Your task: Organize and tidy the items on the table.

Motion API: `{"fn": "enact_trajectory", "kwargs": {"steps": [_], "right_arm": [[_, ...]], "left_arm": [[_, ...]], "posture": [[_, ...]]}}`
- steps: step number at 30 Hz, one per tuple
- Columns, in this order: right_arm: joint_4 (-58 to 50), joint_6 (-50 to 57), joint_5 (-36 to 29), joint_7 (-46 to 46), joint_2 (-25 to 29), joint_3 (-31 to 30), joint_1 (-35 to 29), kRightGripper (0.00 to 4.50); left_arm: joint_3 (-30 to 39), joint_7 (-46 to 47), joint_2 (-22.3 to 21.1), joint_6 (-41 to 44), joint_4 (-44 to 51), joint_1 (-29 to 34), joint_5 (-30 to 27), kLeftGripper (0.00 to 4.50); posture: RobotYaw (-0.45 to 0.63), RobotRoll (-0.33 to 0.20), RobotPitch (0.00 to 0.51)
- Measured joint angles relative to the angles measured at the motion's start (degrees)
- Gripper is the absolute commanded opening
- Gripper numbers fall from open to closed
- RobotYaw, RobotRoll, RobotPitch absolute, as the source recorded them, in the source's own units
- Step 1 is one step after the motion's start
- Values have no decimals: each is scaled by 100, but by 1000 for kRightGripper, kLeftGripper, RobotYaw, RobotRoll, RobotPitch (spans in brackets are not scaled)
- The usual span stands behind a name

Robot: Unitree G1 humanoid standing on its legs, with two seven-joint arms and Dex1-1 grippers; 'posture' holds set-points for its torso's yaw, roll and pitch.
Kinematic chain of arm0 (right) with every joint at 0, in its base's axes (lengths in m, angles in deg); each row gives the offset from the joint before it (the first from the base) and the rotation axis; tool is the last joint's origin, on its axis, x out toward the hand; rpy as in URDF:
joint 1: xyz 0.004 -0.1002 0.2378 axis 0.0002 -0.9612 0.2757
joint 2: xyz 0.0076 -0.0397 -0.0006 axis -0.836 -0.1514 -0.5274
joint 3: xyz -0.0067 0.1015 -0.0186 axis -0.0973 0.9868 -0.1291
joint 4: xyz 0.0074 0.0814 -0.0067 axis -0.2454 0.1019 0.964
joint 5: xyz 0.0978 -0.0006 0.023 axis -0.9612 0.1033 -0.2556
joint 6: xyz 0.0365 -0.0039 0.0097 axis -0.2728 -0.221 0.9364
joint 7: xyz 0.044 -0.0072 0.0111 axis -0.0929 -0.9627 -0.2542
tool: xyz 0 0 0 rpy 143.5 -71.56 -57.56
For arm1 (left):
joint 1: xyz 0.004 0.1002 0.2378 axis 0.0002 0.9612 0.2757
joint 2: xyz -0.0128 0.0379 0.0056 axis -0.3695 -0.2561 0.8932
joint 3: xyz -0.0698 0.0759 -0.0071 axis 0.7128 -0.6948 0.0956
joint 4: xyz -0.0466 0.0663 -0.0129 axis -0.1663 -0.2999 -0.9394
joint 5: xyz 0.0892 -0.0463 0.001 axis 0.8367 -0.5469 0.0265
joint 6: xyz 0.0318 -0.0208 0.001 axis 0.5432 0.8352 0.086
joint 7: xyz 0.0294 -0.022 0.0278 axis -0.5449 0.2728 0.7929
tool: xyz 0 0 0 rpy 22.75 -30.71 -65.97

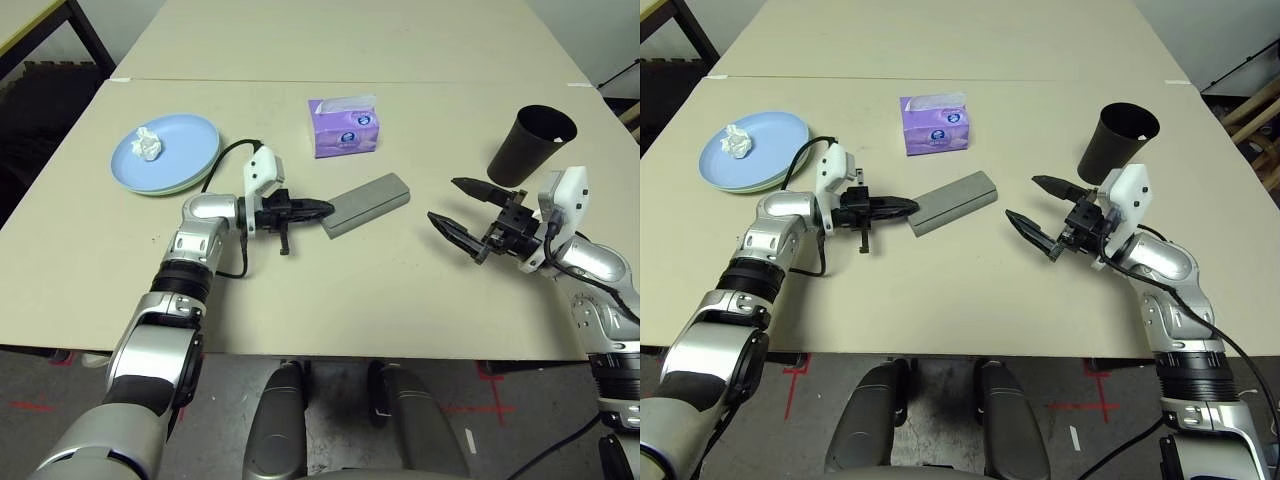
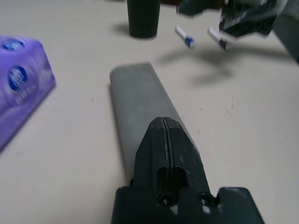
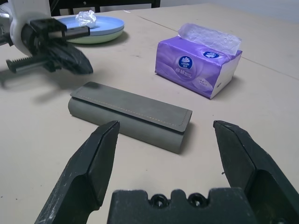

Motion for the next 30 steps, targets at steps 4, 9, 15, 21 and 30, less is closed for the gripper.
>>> {"fn": "enact_trajectory", "kwargs": {"steps": [4,9,15,21,30], "right_arm": [[2,0,0,5,0,-6,35,4500],[23,0,35,1,0,-60,168,4500],[69,-1,85,12,30,-65,211,4500],[160,51,84,26,147,-62,274,4500],[164,1059,267,-64,614,-204,731,4500]], "left_arm": [[25,-124,-2,30,235,-12,-137,50],[-53,-392,-30,-103,471,12,-144,208],[-187,-743,-13,-311,664,232,-159,2154],[-346,-896,-61,-235,705,327,-156,4398],[-359,-903,-60,-76,983,315,-201,4458]], "posture": [[108,0,199],[102,0,198],[92,0,200],[90,0,205],[106,0,212]]}}
